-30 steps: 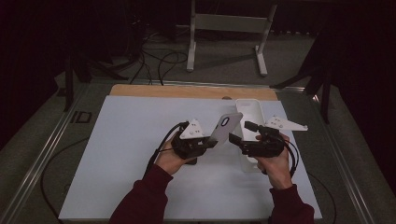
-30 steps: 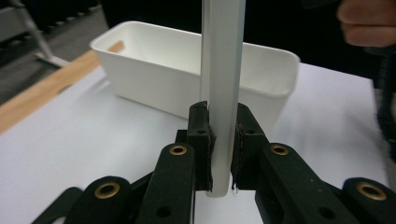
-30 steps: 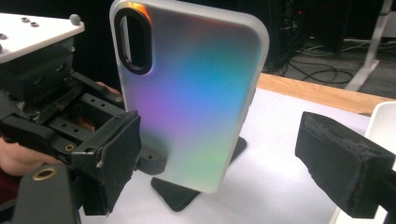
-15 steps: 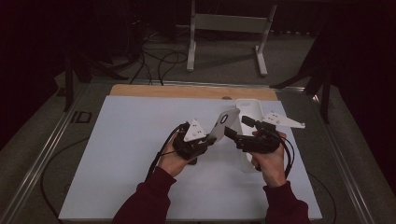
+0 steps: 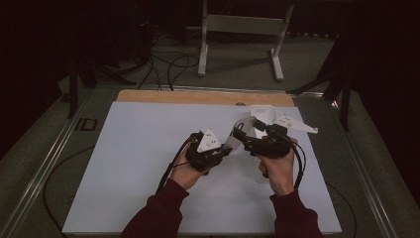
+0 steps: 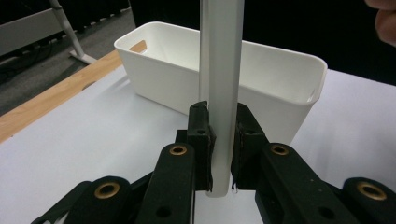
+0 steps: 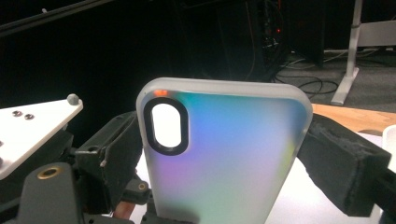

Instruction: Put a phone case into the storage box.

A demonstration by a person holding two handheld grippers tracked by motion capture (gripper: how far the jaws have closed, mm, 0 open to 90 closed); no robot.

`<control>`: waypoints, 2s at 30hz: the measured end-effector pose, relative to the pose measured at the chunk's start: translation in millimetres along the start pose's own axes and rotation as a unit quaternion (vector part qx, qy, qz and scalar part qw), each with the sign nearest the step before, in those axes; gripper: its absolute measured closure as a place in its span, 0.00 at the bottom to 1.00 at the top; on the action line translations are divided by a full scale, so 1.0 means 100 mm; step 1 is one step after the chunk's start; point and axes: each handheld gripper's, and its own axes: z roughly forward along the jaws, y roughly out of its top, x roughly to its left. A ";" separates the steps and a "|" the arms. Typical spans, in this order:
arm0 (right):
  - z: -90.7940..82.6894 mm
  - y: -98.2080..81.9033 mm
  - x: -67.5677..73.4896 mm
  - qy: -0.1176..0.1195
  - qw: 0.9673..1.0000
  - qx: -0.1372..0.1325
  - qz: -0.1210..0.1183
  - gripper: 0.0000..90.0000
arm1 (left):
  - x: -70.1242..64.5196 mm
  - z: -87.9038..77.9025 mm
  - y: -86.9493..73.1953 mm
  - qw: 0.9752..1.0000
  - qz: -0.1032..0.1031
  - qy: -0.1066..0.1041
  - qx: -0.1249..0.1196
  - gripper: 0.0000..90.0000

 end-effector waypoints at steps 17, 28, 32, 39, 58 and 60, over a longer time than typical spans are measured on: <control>0.04 0.01 0.02 -0.016 1.000 0.014 -0.006 0.18 | -0.02 0.03 -0.01 1.000 -0.001 -0.009 0.005 0.90; 0.05 0.03 0.02 -0.010 1.000 0.021 -0.012 0.19 | 0.00 0.00 0.00 1.000 -0.002 -0.009 0.004 0.82; 0.06 0.04 0.01 -0.015 1.000 0.021 -0.015 0.19 | 0.03 -0.05 0.00 1.000 -0.003 -0.001 0.000 0.69; 0.05 0.06 -0.01 -0.021 0.999 0.022 -0.019 0.19 | 0.09 -0.13 -0.02 0.999 -0.015 0.030 -0.004 0.38; 0.07 0.17 -0.12 -0.046 0.998 0.018 -0.036 0.19 | 0.33 -0.49 -0.21 0.995 -0.042 0.093 0.001 0.00; 0.07 0.18 -0.14 -0.048 0.998 0.017 -0.035 0.19 | 0.35 -0.53 -0.23 0.994 -0.045 0.097 -0.002 0.00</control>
